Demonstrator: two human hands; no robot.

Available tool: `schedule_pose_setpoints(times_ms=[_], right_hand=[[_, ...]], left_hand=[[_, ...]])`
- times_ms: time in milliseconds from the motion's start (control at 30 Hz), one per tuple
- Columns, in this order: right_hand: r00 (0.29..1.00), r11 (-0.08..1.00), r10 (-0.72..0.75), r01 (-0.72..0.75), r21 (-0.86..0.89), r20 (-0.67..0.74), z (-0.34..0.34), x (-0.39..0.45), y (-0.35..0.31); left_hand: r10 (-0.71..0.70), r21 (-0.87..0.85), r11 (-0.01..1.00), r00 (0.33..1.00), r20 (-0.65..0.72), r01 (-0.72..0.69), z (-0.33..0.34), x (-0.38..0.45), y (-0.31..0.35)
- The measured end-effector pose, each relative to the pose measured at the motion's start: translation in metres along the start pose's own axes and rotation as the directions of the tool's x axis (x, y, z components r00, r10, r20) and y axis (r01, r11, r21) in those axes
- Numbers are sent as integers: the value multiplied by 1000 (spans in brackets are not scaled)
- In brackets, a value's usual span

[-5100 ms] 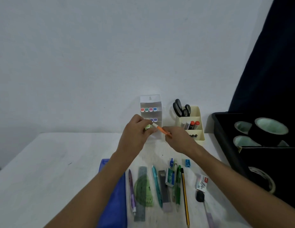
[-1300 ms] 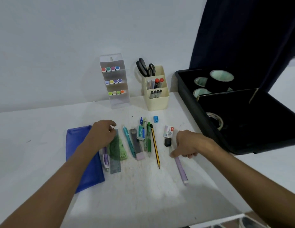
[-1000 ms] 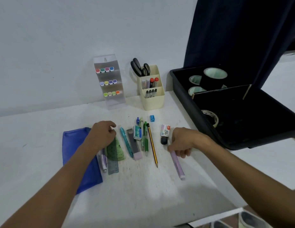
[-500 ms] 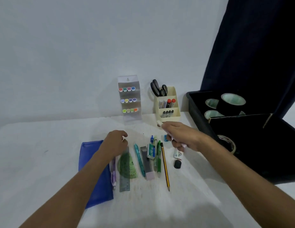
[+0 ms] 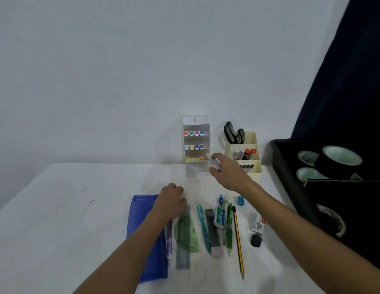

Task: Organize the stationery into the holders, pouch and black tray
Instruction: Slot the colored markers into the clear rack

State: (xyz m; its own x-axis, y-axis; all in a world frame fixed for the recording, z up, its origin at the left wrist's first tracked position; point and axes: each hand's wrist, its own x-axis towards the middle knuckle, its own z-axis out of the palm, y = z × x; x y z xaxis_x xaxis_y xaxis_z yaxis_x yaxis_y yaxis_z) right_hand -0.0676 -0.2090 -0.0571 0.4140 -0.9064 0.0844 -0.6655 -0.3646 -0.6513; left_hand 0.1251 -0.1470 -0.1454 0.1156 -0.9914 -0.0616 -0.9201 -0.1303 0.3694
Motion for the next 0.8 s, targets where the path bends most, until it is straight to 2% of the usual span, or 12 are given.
schedule_pose_setpoints(times_ms=[100, 300, 433, 533, 667, 800], right_hand=[[998, 999, 31, -32, 19, 53, 2, 8, 2], [995, 1000, 21, -22, 0, -93, 17, 28, 8], [987, 994, -14, -4, -111, -157, 30, 47, 12], [989, 987, -38, 14, -162, -145, 33, 54, 12], [990, 988, -74, 56, -146, -118, 32, 58, 10], [998, 983, -63, 57, -175, -27, 34, 68, 14]], left_hand=[[10, -28, 1000, 1000, -29, -11, 1, 1, -2], [16, -20, 1000, 998, -59, -18, 10, 1, -3], [27, -4, 1000, 997, -71, -28, 12, 2, -4], [33, -3, 999, 997, -76, -34, 11, 2, -4], [52, 21, 999, 994, -99, -50, 14, 2, -5], [70, 47, 997, 989, -132, -64, 18, 1, -5]])
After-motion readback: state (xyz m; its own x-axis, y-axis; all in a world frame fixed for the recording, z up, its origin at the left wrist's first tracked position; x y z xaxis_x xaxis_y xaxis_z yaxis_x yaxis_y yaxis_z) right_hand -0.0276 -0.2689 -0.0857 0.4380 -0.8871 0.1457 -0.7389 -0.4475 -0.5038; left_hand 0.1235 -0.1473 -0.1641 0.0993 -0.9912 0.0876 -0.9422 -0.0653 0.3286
